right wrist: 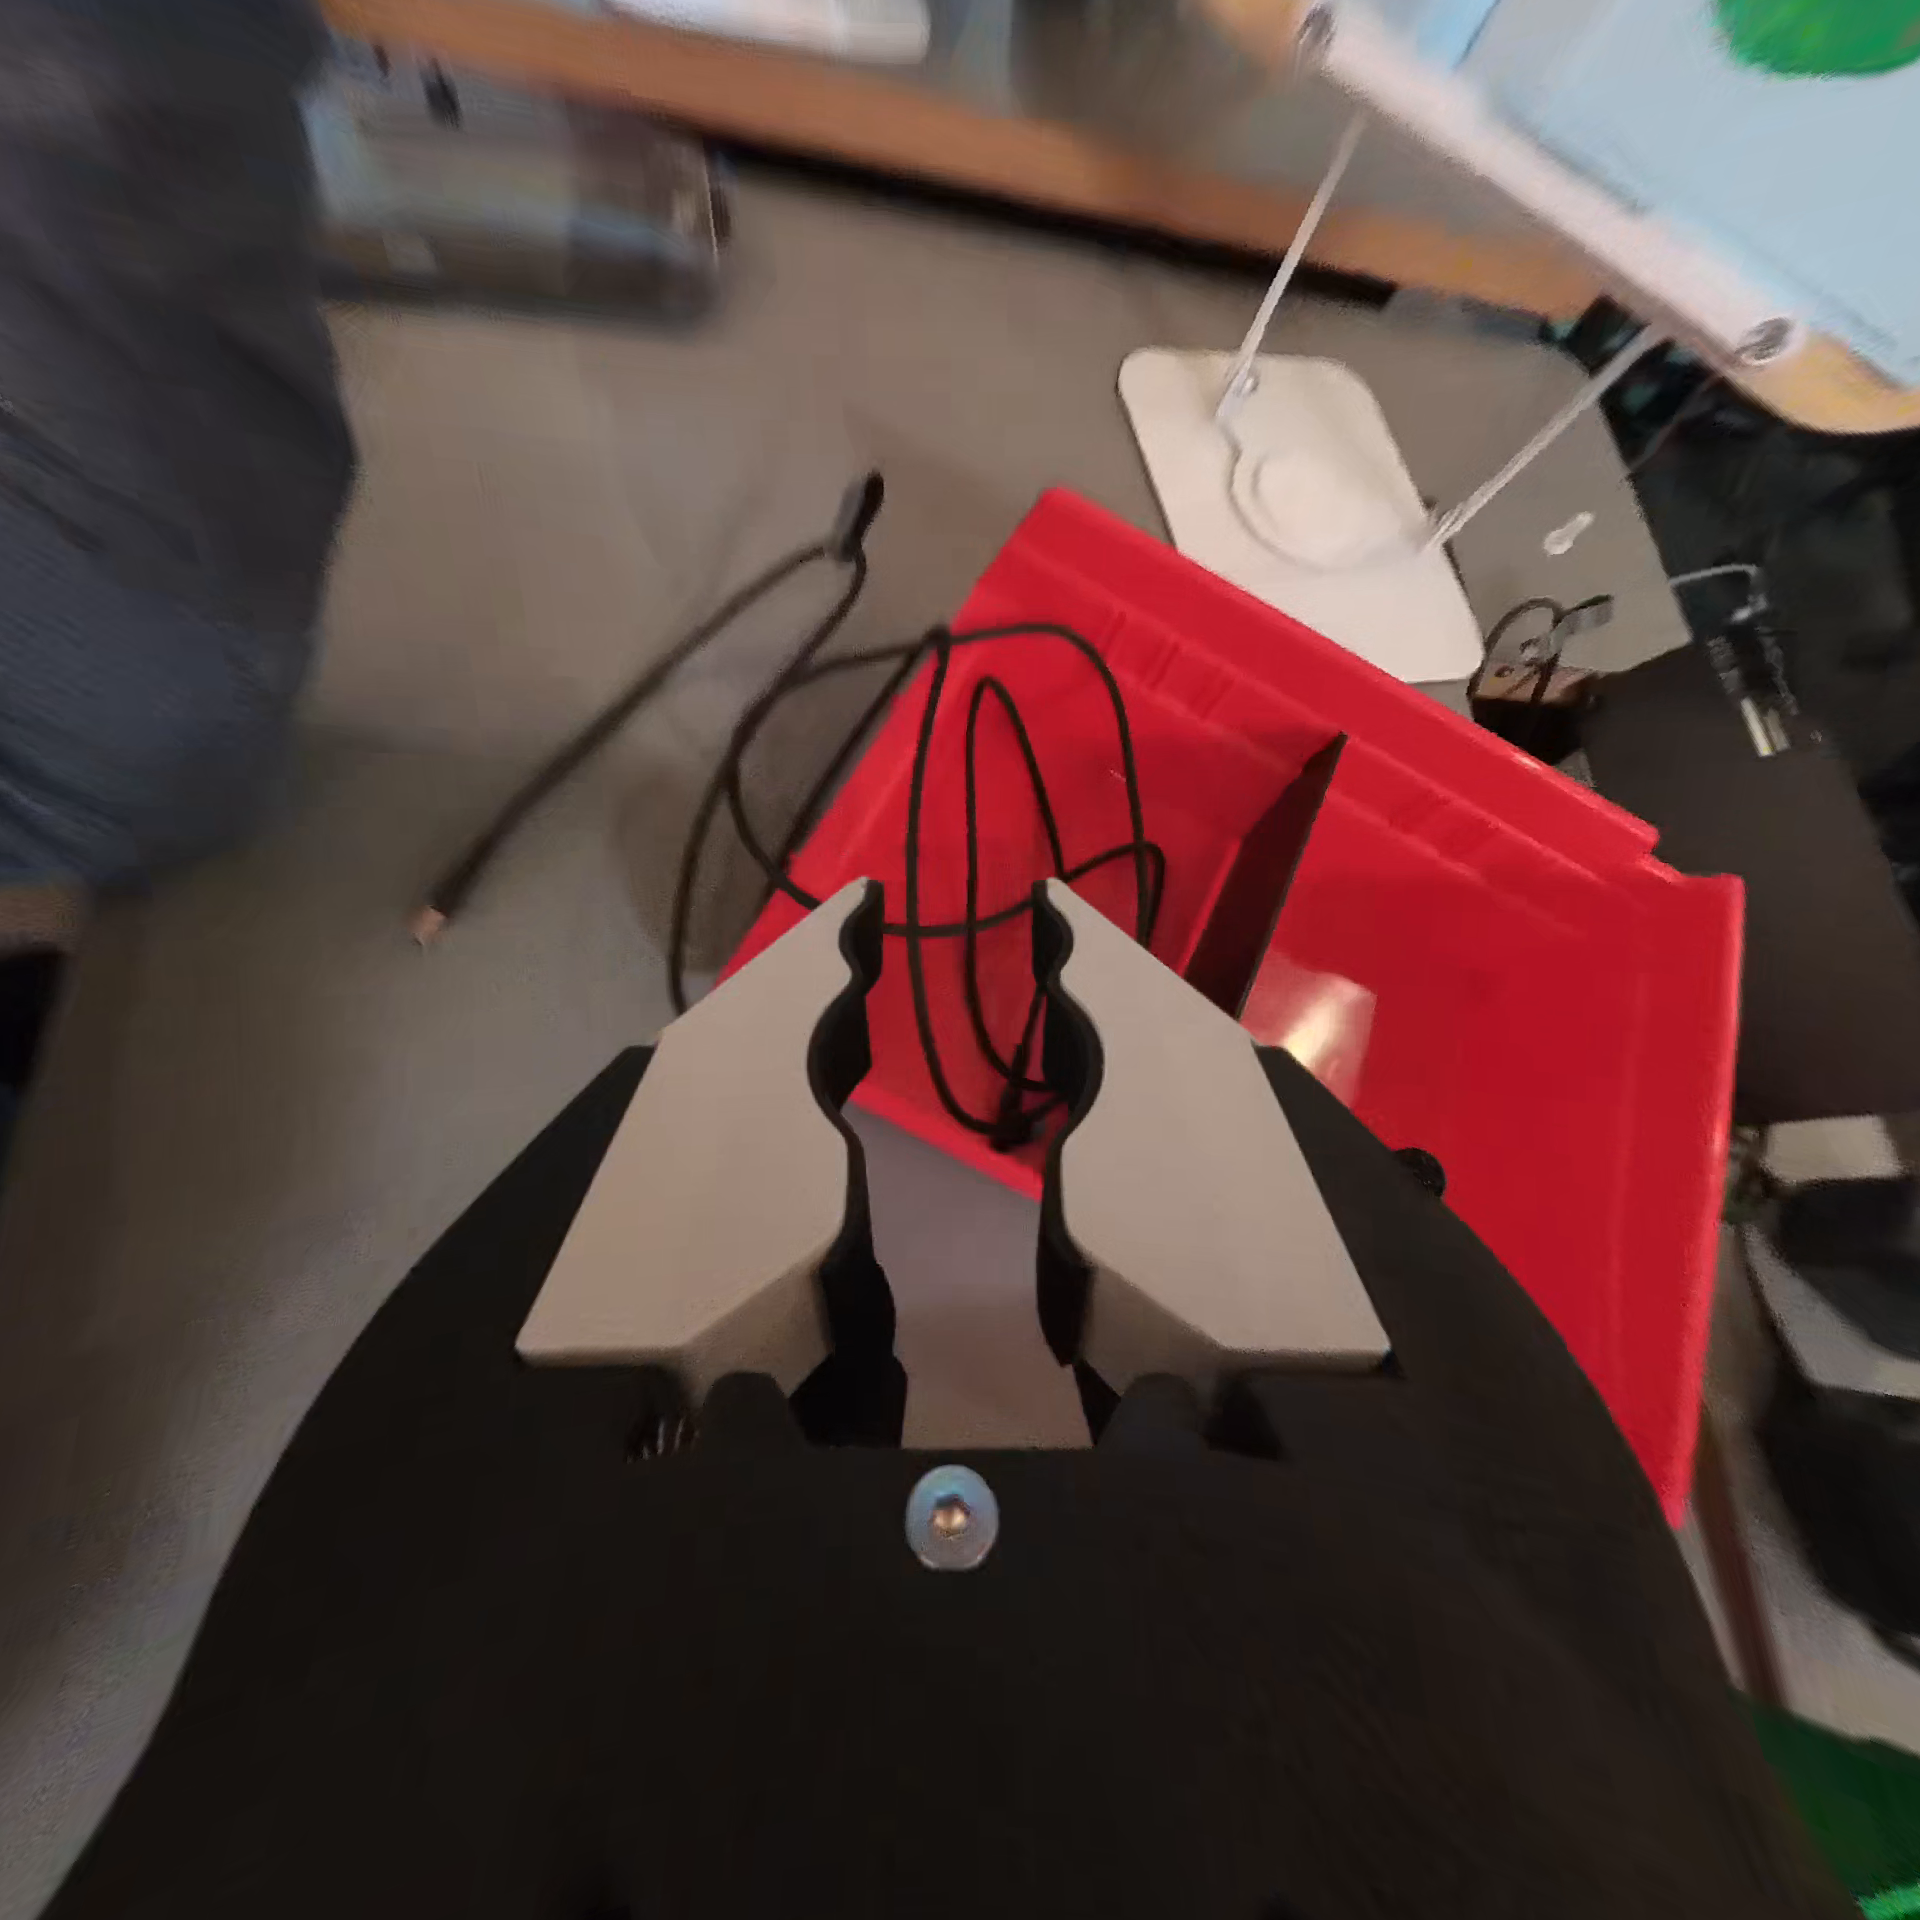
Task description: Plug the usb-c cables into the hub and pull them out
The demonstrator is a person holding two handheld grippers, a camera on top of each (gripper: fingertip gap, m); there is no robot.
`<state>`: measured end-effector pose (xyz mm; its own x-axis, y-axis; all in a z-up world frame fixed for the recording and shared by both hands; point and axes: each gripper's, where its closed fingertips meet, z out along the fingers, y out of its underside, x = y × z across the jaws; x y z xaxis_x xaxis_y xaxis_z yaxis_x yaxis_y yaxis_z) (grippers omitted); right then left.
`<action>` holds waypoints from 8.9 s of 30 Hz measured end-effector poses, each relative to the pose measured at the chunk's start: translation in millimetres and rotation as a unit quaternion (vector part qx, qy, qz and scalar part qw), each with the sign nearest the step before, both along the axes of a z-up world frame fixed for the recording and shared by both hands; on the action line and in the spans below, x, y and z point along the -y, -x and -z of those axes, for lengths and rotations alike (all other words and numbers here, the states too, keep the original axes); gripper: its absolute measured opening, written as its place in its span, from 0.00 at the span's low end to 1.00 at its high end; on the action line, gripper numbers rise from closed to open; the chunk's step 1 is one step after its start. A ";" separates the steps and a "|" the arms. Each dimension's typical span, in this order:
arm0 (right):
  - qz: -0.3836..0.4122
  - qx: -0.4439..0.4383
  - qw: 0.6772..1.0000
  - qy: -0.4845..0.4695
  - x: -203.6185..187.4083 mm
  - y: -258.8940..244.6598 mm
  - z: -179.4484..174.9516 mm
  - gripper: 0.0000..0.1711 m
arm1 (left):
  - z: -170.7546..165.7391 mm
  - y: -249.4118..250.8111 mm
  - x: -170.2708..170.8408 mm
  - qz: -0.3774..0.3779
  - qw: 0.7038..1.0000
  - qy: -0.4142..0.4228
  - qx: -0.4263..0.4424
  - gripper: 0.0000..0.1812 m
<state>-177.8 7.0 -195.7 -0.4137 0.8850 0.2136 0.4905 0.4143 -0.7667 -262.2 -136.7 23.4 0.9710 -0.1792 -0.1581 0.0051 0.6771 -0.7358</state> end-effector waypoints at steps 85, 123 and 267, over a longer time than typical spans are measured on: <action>0.168 -0.016 0.970 -0.173 -16.8 -151.5 -88.7 0.00 | 9.4 -34.9 -51.8 0.093 0.994 0.062 -0.017 0.04; 0.108 0.188 0.916 -0.337 15.8 -279.3 101.7 0.04 | 27.2 -91.5 -100.9 0.147 0.979 0.115 -0.079 0.03; -0.171 -0.306 0.878 -0.326 106.3 -189.4 -137.5 0.03 | 66.3 -306.7 -19.5 0.233 0.857 -0.185 -0.420 0.03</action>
